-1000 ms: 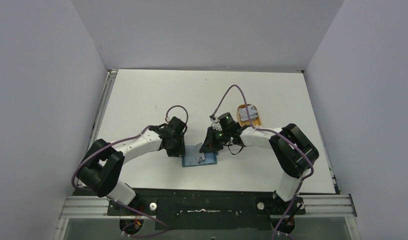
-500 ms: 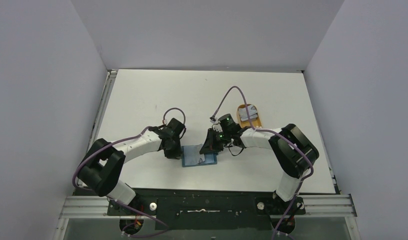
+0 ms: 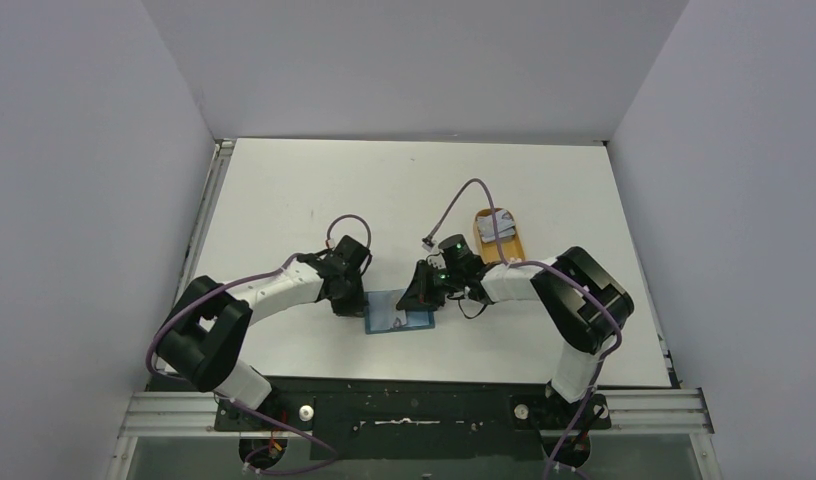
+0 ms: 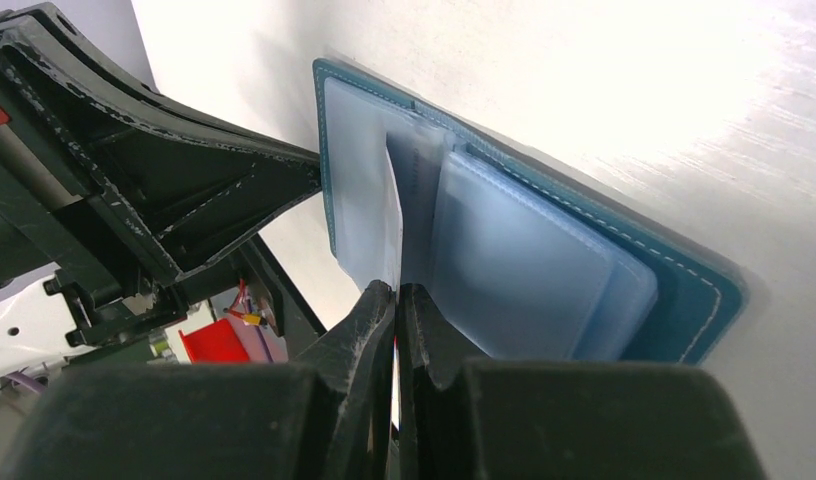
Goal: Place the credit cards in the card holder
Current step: Insert the credit card into the card holder.
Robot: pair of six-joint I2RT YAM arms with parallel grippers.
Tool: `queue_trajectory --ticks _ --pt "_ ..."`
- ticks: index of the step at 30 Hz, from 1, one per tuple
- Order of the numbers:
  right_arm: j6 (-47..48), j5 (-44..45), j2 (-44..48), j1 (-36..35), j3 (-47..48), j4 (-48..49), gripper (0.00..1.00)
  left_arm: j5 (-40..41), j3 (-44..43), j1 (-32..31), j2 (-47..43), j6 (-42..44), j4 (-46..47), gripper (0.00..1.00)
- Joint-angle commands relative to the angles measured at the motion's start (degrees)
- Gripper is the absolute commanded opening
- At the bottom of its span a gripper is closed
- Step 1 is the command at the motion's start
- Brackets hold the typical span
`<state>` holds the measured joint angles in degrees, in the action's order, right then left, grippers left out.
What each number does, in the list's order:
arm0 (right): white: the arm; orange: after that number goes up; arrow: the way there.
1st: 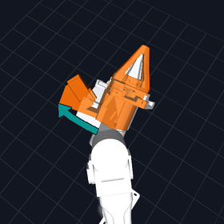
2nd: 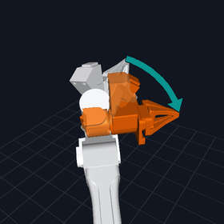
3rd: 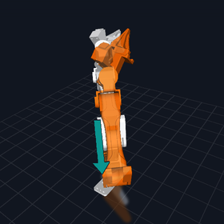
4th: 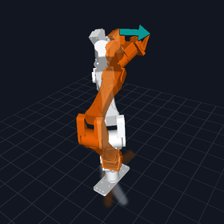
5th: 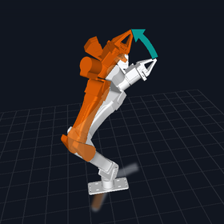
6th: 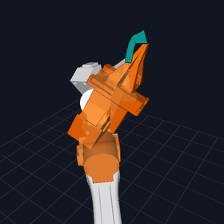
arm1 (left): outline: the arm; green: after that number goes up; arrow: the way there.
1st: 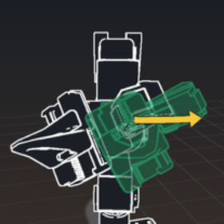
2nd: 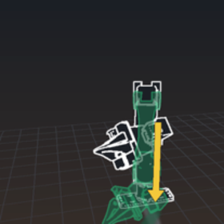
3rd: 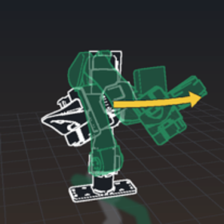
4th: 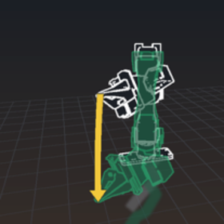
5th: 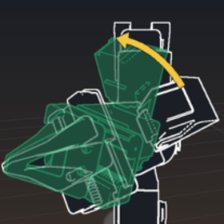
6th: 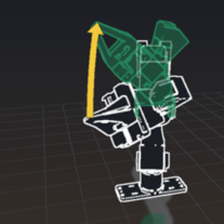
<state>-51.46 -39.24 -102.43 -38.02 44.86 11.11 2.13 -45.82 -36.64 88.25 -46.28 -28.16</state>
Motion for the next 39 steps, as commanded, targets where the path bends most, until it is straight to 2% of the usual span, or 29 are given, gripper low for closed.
queue_trajectory --ticks 1,39 --pt "-2.05 3.38 -0.93 -0.83 -1.88 5.95 0.00 -1.54 2.31 0.08 2.68 -0.83 2.51 0.00" --pt "-4.08 8.03 -2.09 -3.05 0.04 5.33 0.00 -2.13 2.93 0.16 3.08 -1.00 3.64 0.00"
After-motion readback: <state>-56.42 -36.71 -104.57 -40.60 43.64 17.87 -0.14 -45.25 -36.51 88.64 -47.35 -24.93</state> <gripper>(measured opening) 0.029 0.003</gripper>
